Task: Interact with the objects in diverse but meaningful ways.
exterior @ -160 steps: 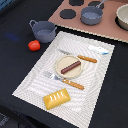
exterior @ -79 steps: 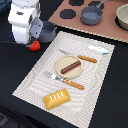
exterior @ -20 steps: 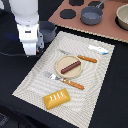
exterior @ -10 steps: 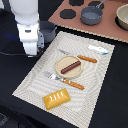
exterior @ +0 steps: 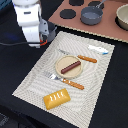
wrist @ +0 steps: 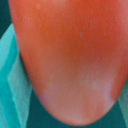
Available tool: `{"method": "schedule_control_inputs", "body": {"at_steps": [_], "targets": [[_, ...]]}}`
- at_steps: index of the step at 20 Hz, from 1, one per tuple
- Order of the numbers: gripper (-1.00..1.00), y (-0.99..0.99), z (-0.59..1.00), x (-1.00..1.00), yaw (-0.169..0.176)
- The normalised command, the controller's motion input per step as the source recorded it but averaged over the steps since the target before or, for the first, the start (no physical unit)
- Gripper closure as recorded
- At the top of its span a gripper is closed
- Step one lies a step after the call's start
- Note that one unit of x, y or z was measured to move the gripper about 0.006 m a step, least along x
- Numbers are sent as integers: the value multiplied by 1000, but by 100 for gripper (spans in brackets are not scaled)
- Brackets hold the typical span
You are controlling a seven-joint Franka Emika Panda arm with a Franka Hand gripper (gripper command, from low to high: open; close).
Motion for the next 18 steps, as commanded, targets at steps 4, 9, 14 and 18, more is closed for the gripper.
{"method": "schedule_control_inputs", "body": {"at_steps": [4, 9, 14, 18], "targets": [[100, 481, 403, 1000, 0], [100, 583, 341, 1000, 0], [100, 607, 275, 1000, 0], [100, 573, 158, 994, 0]]}}
